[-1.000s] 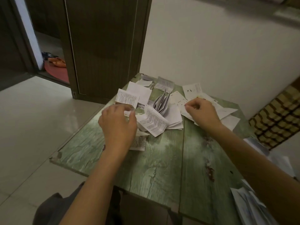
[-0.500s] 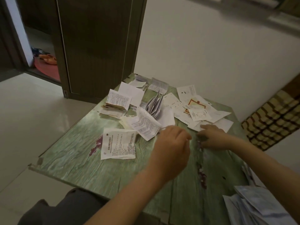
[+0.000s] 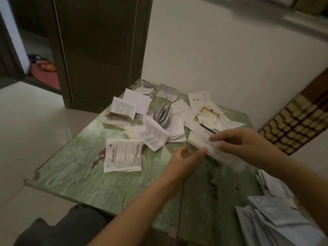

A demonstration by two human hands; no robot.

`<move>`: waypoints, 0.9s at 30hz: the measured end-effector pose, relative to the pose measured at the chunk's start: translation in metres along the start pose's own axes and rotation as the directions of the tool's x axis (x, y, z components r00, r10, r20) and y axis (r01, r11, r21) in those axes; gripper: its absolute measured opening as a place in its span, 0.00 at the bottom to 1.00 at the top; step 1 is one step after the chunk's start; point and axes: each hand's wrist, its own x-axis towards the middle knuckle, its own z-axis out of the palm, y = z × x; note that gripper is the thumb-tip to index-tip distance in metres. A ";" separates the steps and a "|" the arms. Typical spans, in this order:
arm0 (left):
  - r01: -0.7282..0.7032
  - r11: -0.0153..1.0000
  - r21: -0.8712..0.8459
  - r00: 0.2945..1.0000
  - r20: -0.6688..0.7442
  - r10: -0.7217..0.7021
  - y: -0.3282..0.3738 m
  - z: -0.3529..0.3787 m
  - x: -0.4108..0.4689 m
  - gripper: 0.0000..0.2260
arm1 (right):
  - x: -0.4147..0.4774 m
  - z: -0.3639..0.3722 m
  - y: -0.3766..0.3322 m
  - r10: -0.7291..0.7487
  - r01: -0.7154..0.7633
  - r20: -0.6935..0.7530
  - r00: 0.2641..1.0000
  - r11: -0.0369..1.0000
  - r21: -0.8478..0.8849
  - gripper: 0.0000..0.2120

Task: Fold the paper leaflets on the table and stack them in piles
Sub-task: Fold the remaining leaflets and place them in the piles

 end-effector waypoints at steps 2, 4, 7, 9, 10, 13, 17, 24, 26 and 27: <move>0.058 0.996 -0.071 0.996 0.078 -0.052 -0.001 -0.001 -0.001 0.46 | -0.008 -0.006 -0.005 0.090 -0.067 -0.061 0.994 0.951 0.301 0.09; 0.064 0.993 -0.100 0.982 0.185 -0.045 -0.004 -0.002 -0.001 0.36 | -0.011 -0.008 -0.009 0.165 -0.121 -0.032 0.986 0.828 0.547 0.08; 0.009 0.994 -0.111 0.952 0.304 0.026 -0.004 -0.001 -0.007 0.23 | -0.012 0.004 -0.012 0.203 -0.193 0.061 0.977 0.736 0.649 0.08; -0.021 0.991 -0.129 0.952 0.300 0.059 -0.002 -0.002 -0.011 0.21 | -0.013 0.018 -0.011 0.204 -0.199 0.064 0.977 0.752 0.629 0.10; -0.034 0.988 -0.150 0.952 0.297 0.077 -0.001 -0.003 -0.012 0.21 | -0.013 0.023 -0.011 0.193 -0.194 0.073 0.979 0.744 0.639 0.11; -0.052 0.969 -0.240 0.921 0.364 0.140 0.001 -0.010 -0.014 0.34 | -0.015 0.024 -0.018 0.113 -0.210 0.178 0.978 0.567 0.796 0.14; 0.023 0.934 -0.356 0.852 0.496 0.168 0.004 -0.016 -0.015 0.52 | -0.013 0.018 -0.027 -0.007 -0.238 0.248 0.969 0.250 0.939 0.21; 0.058 0.928 -0.369 0.755 0.624 0.201 0.005 -0.014 -0.023 0.46 | -0.018 0.032 -0.046 -0.072 -0.283 0.290 0.954 0.097 0.954 0.17; 0.008 0.898 -0.441 0.729 0.617 0.296 0.009 -0.015 -0.027 0.34 | -0.017 0.042 -0.053 -0.064 -0.242 0.252 0.966 0.135 0.961 0.23; 0.031 0.867 -0.497 0.737 0.598 0.316 0.013 -0.016 -0.029 0.32 | -0.015 0.048 -0.053 -0.060 -0.234 0.244 0.968 0.133 0.963 0.20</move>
